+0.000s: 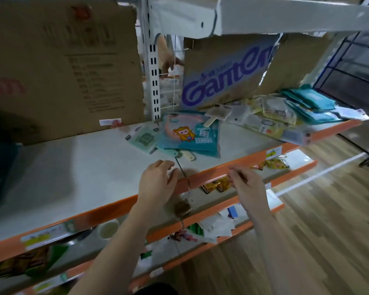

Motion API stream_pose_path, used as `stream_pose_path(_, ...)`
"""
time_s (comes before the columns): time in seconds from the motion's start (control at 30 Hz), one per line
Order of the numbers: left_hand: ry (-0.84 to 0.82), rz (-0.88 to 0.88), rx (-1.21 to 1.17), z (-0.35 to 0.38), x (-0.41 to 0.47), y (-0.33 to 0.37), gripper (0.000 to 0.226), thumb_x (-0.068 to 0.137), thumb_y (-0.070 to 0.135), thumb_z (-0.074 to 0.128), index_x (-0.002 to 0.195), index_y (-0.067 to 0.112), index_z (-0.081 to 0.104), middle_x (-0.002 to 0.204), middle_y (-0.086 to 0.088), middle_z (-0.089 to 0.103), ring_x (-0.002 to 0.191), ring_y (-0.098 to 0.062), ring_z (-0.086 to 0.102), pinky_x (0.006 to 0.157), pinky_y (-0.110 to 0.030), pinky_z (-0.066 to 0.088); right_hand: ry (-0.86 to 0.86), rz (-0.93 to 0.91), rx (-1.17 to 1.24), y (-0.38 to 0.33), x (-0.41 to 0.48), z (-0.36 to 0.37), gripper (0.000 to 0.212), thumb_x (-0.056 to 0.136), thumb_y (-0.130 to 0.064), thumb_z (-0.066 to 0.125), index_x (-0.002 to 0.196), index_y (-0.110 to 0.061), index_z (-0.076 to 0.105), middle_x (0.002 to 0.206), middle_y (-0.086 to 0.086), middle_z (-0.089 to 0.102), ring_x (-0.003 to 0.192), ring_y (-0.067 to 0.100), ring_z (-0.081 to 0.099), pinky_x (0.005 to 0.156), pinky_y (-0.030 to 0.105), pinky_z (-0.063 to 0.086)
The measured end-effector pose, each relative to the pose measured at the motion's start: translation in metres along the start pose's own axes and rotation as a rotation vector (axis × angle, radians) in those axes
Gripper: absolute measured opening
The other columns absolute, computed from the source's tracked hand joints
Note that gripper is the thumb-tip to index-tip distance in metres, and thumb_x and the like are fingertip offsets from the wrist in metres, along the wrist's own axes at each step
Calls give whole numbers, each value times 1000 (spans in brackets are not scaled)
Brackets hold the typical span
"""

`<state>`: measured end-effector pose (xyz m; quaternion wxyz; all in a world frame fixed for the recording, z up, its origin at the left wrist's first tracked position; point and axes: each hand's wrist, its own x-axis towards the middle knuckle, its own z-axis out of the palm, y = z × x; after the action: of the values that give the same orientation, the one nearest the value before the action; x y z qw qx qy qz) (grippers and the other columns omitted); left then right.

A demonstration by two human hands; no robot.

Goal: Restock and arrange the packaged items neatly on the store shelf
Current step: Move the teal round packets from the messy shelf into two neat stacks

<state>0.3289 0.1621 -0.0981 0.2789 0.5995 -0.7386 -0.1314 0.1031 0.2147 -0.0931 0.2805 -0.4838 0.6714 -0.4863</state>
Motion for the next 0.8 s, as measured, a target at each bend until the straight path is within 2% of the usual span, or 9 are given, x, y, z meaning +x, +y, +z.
stream_pose_path(0.13, 39, -44, -31, 9, 41, 3, 31, 97, 30, 52, 122, 13, 61, 119, -8, 63, 101, -24, 60, 80, -34, 50, -34, 3, -29, 8, 30, -4, 17, 96, -24, 54, 102, -33, 67, 91, -6, 70, 88, 12, 66, 86, 40, 55)
stream_pose_path(0.23, 57, -87, -40, 15, 80, 3, 29, 96, 30, 54, 120, 15, 61, 119, -9, 62, 100, -24, 60, 75, -27, 42, -48, 19, -37, 15, 54, -8, 18, 95, -26, 54, 101, -40, 65, 94, -7, 71, 90, 9, 65, 86, 35, 54)
stream_pose_path(0.3, 50, -85, -30, 19, 107, 0, 28, 96, 30, 53, 119, 14, 61, 113, -12, 62, 97, -27, 59, 73, -29, 41, -63, 29, -34, 16, 70, -9, 19, 95, -28, 56, 96, -45, 64, 93, -11, 71, 89, 6, 65, 85, 33, 54)
stream_pose_path(0.43, -19, -127, 19, 31, 148, -4, 44, 97, 31, 51, 135, 12, 48, 103, -14, 58, 97, -30, 57, 78, -36, 45, -69, 26, -17, 20, 102, -5, 19, 94, -26, 55, 95, -43, 65, 84, -15, 71, 82, 2, 67, 83, 36, 56)
stream_pose_path(0.53, -4, -164, 48, 37, 167, -7, 47, 91, 37, 59, 129, 9, 53, 106, -17, 61, 100, -33, 56, 83, -39, 45, -51, 24, 3, 25, 123, 0, 17, 94, -24, 56, 101, -36, 67, 86, -9, 72, 83, 4, 68, 86, 43, 56)
stream_pose_path(0.63, -20, -214, 22, 39, 178, -6, 52, 82, 38, 72, 122, 9, 57, 108, -16, 64, 102, -32, 59, 83, -39, 46, -49, 59, 36, 32, 139, 3, 18, 94, -24, 56, 97, -38, 67, 86, -9, 73, 83, 6, 69, 87, 43, 56)
stream_pose_path(0.8, -58, -395, -314, 37, 187, -5, 39, 72, 25, 83, 103, 13, 63, 105, -10, 68, 98, -27, 64, 85, -42, 53, -56, 93, 107, 44, 155, 3, 18, 95, -21, 57, 97, -34, 69, 87, -5, 73, 84, 10, 70, 85, 36, 57)
